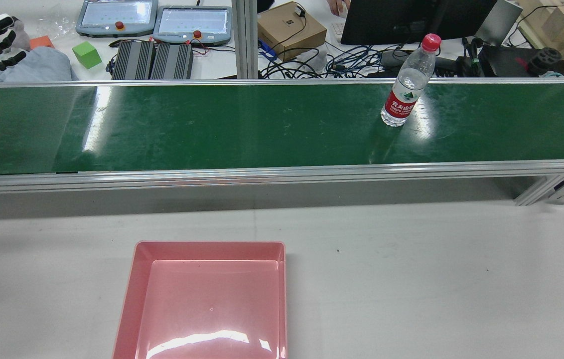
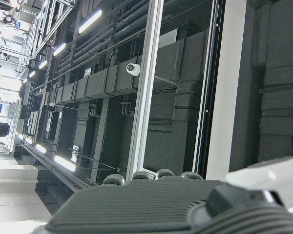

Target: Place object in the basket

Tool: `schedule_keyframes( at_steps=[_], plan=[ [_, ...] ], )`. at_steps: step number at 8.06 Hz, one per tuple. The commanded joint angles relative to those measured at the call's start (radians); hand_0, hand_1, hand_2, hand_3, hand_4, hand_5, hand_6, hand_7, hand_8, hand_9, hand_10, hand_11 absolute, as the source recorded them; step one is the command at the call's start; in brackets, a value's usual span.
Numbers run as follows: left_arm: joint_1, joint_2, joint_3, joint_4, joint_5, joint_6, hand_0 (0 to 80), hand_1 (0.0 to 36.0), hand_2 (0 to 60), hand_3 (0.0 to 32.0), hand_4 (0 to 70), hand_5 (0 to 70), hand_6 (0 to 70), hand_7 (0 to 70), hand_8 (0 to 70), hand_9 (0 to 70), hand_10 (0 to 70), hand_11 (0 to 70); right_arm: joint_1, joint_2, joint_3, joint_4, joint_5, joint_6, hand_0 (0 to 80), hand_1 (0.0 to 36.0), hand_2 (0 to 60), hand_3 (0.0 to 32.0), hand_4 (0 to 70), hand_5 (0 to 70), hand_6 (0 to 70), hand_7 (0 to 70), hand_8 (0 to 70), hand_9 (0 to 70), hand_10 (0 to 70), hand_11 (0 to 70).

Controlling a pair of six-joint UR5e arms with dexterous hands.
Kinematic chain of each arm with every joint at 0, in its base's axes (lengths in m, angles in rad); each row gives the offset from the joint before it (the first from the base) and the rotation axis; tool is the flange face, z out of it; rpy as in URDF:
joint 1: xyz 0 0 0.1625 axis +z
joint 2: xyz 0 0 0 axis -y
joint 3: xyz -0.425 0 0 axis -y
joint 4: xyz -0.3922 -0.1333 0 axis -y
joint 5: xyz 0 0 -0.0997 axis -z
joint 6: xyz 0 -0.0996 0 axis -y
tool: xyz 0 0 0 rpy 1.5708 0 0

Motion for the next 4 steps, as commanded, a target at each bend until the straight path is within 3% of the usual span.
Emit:
schedule_keyframes(
  at_steps=[1,4],
  plan=[
    [0.0,0.0,-0.001,0.0,0.002,0.0,53.2,14.0,0.0,0.0,11.7,11.4,1.7,0.0,2.1,0.7,5.1,9.2,0.0,0.0,0.0,0.0,0.0,0.0,0.0,0.0,0.0,0.0,0.0,0.0,0.0,0.0,0.0,0.0,0.0,0.0],
    [-0.002,0.0,-0.007,0.0,0.002,-0.002,53.1,14.0,0.0,0.0,11.7,12.0,1.8,0.0,2.1,0.8,5.2,9.4,0.0,0.0,0.0,0.0,0.0,0.0,0.0,0.0,0.0,0.0,0.0,0.0,0.0,0.0,0.0,0.0,0.0,0.0]
  ],
)
